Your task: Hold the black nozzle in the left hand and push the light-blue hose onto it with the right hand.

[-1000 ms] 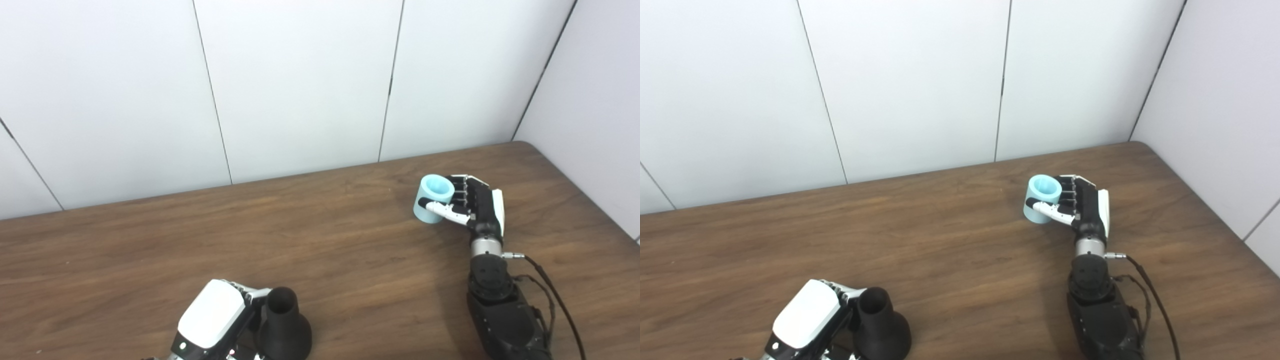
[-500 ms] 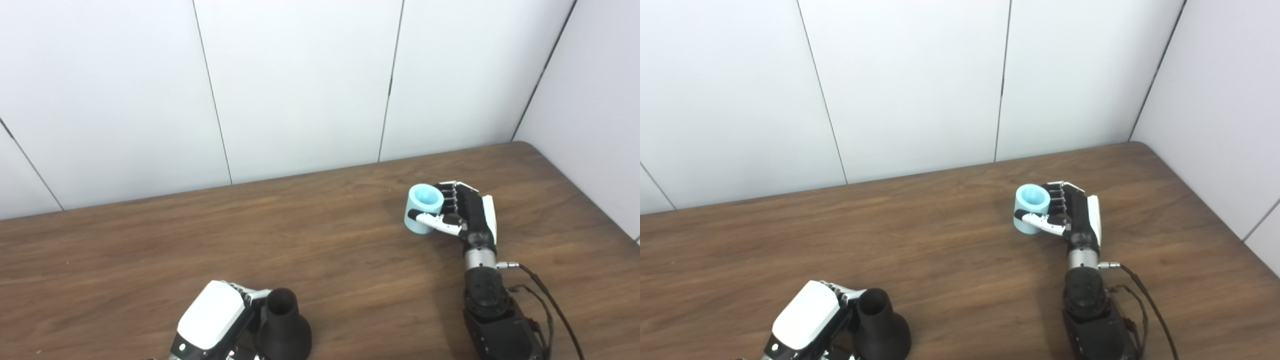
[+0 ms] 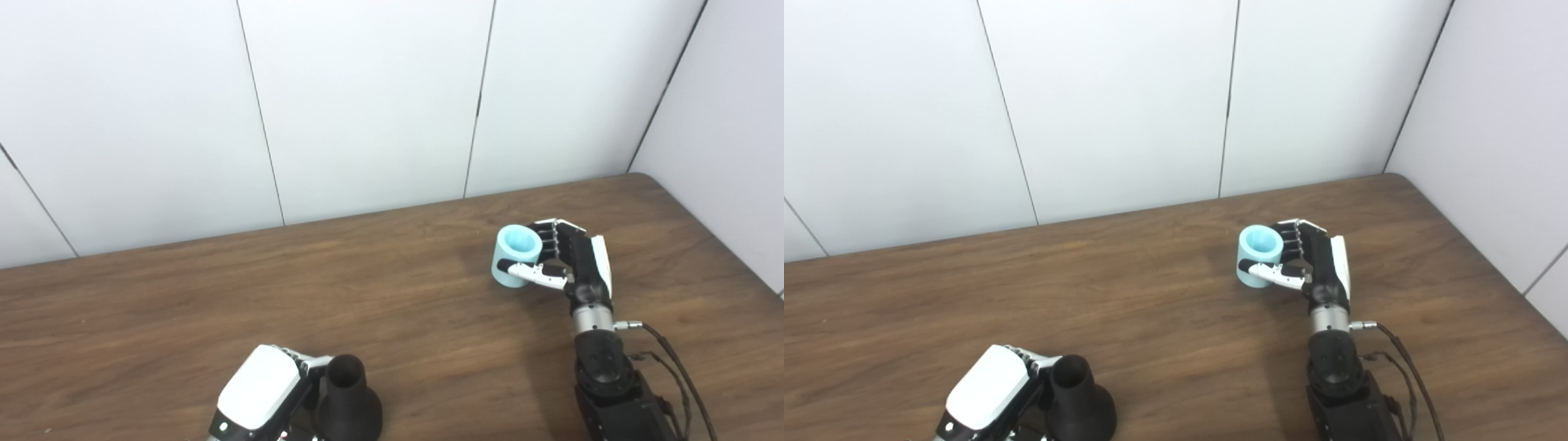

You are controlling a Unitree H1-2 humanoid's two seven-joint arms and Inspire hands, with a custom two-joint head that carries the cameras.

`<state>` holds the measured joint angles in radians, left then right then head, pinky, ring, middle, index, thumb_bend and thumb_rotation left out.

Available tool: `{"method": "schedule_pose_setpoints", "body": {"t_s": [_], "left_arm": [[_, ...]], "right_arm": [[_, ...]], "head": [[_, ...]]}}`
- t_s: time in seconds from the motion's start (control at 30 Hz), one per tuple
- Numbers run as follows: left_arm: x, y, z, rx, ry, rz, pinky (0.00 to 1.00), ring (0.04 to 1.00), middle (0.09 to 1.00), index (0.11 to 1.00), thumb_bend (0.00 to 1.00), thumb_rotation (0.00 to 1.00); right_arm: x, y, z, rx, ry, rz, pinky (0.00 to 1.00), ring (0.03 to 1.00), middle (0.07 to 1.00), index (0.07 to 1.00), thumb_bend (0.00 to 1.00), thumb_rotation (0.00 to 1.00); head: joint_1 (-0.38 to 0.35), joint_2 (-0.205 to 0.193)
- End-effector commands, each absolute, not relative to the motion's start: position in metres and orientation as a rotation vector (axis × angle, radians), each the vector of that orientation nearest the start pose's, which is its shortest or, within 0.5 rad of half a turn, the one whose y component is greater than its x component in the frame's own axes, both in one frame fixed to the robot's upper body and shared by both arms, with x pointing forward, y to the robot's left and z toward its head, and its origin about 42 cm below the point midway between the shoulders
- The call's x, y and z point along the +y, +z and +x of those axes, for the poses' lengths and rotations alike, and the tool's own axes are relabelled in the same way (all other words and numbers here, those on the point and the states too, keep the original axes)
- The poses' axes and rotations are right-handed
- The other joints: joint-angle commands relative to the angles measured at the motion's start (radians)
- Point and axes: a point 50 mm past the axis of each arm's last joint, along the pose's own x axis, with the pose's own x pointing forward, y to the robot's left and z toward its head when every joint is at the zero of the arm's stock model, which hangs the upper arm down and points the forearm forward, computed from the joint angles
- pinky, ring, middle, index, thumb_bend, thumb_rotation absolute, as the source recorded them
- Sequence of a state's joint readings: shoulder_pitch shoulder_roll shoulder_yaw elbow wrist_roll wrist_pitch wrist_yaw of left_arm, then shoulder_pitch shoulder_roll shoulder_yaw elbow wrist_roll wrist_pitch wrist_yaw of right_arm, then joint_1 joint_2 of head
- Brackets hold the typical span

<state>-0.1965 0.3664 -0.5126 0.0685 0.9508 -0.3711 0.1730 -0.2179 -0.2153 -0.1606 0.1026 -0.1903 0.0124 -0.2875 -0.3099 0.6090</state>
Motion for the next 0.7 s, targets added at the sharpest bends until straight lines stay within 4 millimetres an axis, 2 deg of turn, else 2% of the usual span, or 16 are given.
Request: {"method": "schedule_pose_setpoints", "body": {"t_s": [0.0, 0.33, 0.47, 0.67], "left_arm": [[0.178, 0.085, 0.277, -0.587, -0.651, 1.194, 0.1, 0.158, 0.24, 0.483, 0.52, 0.04], [0.177, 0.085, 0.279, -0.587, -0.655, 1.208, 0.12, 0.169, 0.252, 0.483, 0.52, 0.04], [0.176, 0.084, 0.279, -0.582, -0.655, 1.205, 0.11, 0.161, 0.24, 0.483, 0.52, 0.04], [0.171, 0.084, 0.279, -0.585, -0.658, 1.203, 0.1, 0.156, 0.231, 0.482, 0.52, 0.04]], "right_arm": [[-0.323, 0.18, 0.351, -0.257, -0.427, -0.352, 0.44, 0.493, 0.499, 0.468, 0.52, 0.0], [-0.291, 0.205, 0.339, -0.332, -0.347, -0.306, 0.44, 0.487, 0.5, 0.467, 0.52, 0.0], [-0.274, 0.217, 0.328, -0.349, -0.285, -0.3, 0.41, 0.464, 0.49, 0.477, 0.53, 0.0], [-0.251, 0.232, 0.311, -0.309, -0.198, -0.194, 0.4, 0.473, 0.496, 0.471, 0.52, 0.0]], "head": [[0.0, 0.002], [0.011, 0.006], [0.026, 0.01], [0.062, 0.018]]}}
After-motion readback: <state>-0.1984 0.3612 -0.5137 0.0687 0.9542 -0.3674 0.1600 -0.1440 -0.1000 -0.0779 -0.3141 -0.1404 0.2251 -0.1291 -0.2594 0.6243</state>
